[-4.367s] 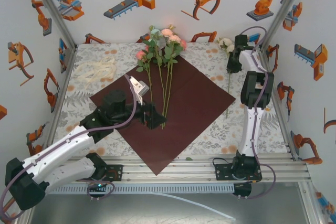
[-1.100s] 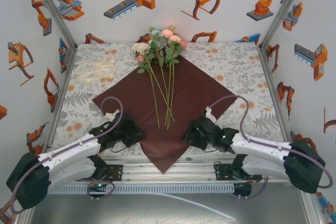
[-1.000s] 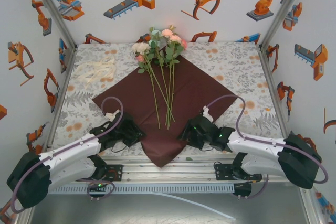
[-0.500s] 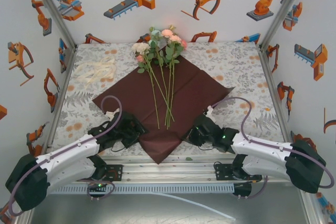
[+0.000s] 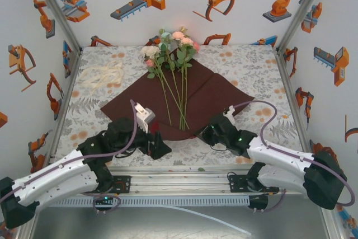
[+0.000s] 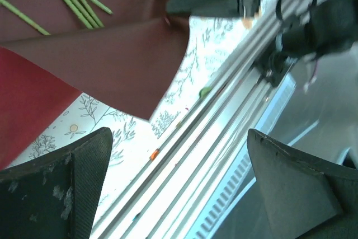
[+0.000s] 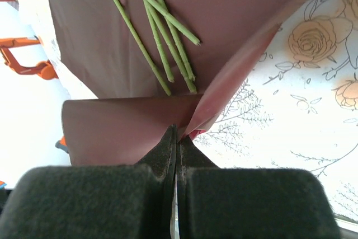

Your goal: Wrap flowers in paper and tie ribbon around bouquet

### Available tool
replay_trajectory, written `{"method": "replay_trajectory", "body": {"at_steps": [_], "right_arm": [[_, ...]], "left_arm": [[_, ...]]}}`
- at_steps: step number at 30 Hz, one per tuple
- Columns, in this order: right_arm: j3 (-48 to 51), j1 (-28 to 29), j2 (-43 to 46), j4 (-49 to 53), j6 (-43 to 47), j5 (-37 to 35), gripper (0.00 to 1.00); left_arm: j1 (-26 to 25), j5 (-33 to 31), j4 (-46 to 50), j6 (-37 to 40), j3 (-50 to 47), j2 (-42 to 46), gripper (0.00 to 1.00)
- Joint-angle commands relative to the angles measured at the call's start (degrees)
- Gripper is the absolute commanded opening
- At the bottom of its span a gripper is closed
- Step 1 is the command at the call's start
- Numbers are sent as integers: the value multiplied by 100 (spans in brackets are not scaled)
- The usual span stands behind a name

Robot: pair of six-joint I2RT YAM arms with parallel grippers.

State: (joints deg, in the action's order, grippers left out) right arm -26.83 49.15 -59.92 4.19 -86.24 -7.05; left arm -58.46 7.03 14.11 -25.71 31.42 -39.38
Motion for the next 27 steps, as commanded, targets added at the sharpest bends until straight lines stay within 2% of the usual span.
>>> {"method": "replay_trajectory", "body": {"at_steps": [1, 7, 9, 11, 14, 18, 20, 24, 27], "right_arm": [[-137, -119, 92, 137, -68, -95, 0], [-154, -399, 60, 109, 96, 14, 0], [-212, -463, 10, 109, 193, 64, 0], [-256, -539, -32, 112, 309, 121, 5], [-346, -642, -153, 164, 527, 245, 12], [-459, -775, -218, 387, 979, 257, 37], [-529, -922, -149, 534, 1529, 289, 49], [-704, -1254, 173, 596, 4176, 768, 66], [-713, -1299, 502, 742, 5787, 1116, 90]], "left_arm": [[-275, -758, 338, 1367, 45, 15, 97], [-296, -2855, -116, 2048, -258, -425, 97], [-259, -3208, -530, 2194, -416, -627, 97], [-95, -2816, -848, 2296, -503, -855, 97], [284, -1568, -1257, 2170, -505, -1305, 97], [518, -1176, -1699, 1933, -481, -2024, 97], [535, -1127, -1753, 1897, -381, -2324, 98], [580, -1167, -1908, 1868, -270, -2762, 99], [622, -1221, -1969, 1861, -217, -2908, 95]]}}
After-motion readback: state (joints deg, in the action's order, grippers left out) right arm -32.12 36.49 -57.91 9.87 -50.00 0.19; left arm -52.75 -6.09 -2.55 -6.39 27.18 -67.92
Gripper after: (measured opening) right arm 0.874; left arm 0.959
